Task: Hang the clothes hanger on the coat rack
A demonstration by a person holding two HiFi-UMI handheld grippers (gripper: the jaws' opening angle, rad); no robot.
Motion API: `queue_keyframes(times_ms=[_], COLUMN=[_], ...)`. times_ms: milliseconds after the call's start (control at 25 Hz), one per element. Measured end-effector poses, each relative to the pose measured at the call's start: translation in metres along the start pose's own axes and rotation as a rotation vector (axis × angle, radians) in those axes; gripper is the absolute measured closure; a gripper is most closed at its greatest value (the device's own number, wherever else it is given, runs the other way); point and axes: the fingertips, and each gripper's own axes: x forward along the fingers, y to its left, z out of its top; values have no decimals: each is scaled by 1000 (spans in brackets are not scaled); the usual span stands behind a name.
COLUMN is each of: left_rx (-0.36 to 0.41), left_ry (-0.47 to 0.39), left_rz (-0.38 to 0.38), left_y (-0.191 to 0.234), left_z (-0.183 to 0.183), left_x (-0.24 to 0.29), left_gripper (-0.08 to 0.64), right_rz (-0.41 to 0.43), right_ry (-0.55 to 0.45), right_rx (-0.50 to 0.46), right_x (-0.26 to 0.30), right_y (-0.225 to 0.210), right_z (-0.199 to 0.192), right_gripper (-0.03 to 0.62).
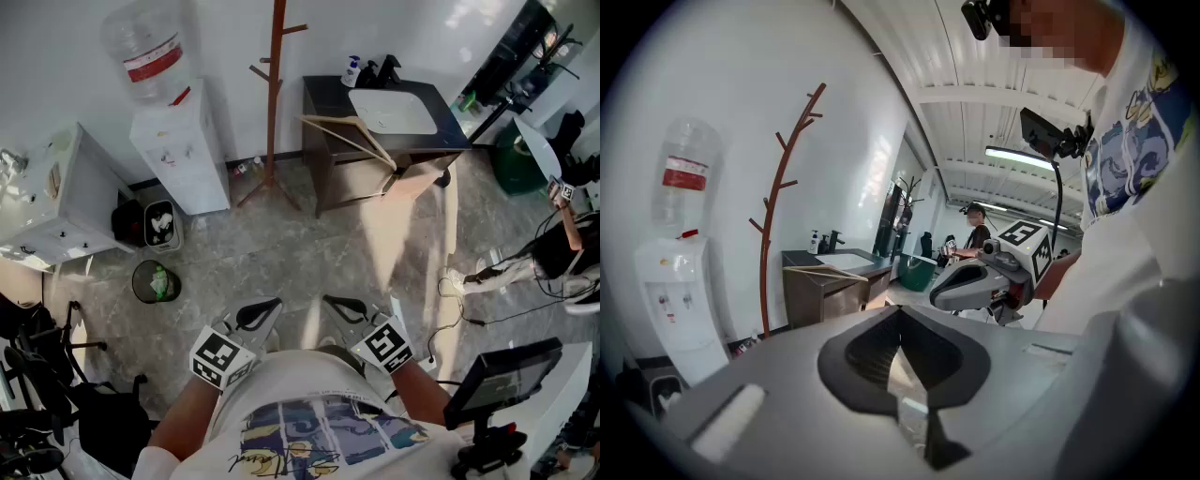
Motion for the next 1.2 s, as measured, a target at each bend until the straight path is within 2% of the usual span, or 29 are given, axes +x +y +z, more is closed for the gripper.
queue_keyframes(times_ms=[400, 600, 720, 840, 1200], left_rx=[1, -9, -1, 9, -37], left_ry=[39, 37, 38, 48, 73], left_rz=[-63, -100, -114, -106, -50], left_y=[36, 41, 47, 58, 115], left_z=[-15, -11, -2, 9, 67], left_x=[-6, 13, 32, 54, 153], left_gripper=[557, 557, 557, 554, 534], right_rz=[-50, -84, -96, -95, -45], right_ry=[27, 26, 0, -21, -67], right_rx=[31, 87, 92, 89, 92], right_x=[25, 23, 27, 32, 35], right_y=[5, -13, -34, -62, -186], right_z=[7, 2, 7, 9, 28], right_gripper=[592, 591, 590, 557, 535])
